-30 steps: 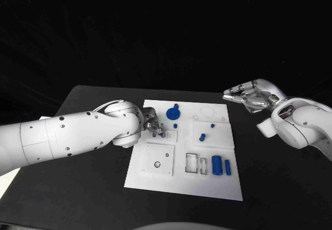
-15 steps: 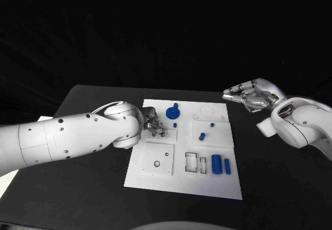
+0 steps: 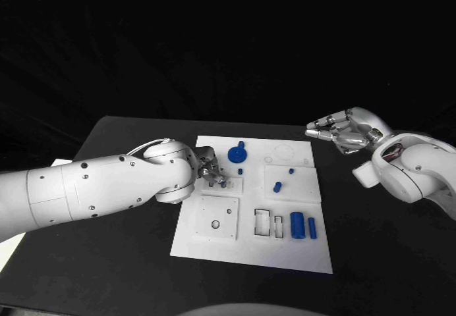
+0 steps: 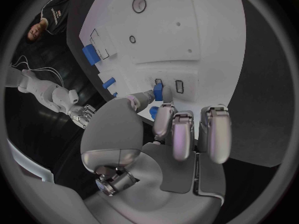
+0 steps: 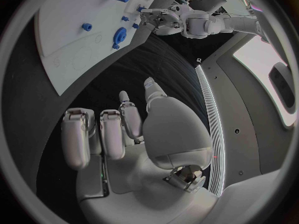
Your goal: Assemble the parts on the task board
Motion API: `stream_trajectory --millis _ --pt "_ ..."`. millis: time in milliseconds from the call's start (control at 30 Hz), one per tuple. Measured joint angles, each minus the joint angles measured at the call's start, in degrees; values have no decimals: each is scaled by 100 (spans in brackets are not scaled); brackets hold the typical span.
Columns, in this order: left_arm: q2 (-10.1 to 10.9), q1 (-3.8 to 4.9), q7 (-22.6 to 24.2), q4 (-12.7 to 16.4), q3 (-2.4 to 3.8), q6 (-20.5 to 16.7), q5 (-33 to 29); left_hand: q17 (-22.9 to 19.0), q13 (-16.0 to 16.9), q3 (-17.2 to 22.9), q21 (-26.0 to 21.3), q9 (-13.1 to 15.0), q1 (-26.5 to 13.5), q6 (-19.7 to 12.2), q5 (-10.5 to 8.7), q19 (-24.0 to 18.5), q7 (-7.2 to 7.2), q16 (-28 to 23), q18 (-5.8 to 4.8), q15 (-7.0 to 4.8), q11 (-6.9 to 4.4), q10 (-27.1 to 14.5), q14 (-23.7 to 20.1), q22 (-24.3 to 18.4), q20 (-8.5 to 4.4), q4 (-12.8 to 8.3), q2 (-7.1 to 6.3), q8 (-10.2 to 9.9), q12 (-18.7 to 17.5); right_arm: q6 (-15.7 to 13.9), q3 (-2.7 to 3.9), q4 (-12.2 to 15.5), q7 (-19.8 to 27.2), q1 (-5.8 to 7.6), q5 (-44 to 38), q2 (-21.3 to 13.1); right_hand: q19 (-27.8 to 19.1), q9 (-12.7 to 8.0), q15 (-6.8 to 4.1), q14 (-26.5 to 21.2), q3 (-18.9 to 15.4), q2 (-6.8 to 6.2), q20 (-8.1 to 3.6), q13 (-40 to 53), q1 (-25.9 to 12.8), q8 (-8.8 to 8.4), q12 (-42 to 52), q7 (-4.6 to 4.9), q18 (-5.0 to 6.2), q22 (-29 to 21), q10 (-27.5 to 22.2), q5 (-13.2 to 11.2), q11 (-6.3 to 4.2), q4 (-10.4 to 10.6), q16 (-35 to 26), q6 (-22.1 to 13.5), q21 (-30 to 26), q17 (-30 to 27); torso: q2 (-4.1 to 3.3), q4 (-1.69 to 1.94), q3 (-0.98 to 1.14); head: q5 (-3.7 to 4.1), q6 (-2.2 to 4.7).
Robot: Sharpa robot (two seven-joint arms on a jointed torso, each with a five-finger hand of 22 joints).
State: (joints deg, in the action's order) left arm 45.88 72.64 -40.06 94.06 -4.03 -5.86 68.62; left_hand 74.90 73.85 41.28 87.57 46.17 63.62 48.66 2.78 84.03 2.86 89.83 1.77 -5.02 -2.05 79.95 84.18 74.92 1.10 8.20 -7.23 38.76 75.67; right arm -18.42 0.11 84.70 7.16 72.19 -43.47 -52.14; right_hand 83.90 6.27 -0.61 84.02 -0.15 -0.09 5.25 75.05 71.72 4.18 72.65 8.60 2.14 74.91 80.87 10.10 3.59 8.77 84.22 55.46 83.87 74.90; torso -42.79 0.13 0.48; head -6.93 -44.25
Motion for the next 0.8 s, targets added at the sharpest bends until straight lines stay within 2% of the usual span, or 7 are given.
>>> stream_trajectory --millis 800 --pt "-73 4 -1 -60 7 180 -96 4 5 22 0 -2 -1 11 -3 0 11 0 0 0 21 21 0 -1 0 9 -1 23 0 25 0 -17 -2 -14 2 15 0 -1 0 0 0 0 0 0 0 0 0 0 0 4 0 0 0 0 0 0 0 4 -2 3 2 12 -31"
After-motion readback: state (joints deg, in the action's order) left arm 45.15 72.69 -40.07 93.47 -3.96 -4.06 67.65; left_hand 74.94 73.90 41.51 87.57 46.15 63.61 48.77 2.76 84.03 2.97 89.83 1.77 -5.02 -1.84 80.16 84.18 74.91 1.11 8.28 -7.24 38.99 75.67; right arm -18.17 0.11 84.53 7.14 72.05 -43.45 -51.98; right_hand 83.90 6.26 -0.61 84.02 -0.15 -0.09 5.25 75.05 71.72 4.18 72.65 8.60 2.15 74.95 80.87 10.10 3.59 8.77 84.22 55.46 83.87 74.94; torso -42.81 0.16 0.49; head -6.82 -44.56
